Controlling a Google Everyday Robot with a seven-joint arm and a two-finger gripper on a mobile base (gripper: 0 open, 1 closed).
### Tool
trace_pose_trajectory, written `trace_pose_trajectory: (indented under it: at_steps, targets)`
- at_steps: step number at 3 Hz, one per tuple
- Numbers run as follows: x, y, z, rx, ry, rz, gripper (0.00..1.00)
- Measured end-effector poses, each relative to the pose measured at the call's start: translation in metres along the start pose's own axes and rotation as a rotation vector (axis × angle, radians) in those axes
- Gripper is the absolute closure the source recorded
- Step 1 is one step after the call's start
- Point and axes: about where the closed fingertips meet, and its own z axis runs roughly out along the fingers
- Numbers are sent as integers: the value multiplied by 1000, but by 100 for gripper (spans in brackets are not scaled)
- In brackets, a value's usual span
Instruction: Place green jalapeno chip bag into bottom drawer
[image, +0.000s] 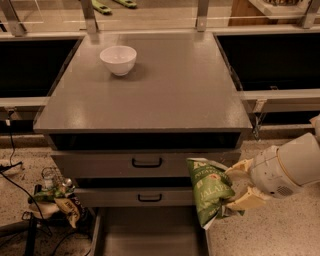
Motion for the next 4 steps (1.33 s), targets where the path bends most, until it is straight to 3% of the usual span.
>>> trace_pose_trajectory:
  at_steps: [1, 3, 4]
  targets:
    - [6, 6, 18, -12, -13, 24, 100]
    - [27, 27, 87, -132, 4, 75, 100]
    - [33, 33, 106, -180, 14, 81, 100]
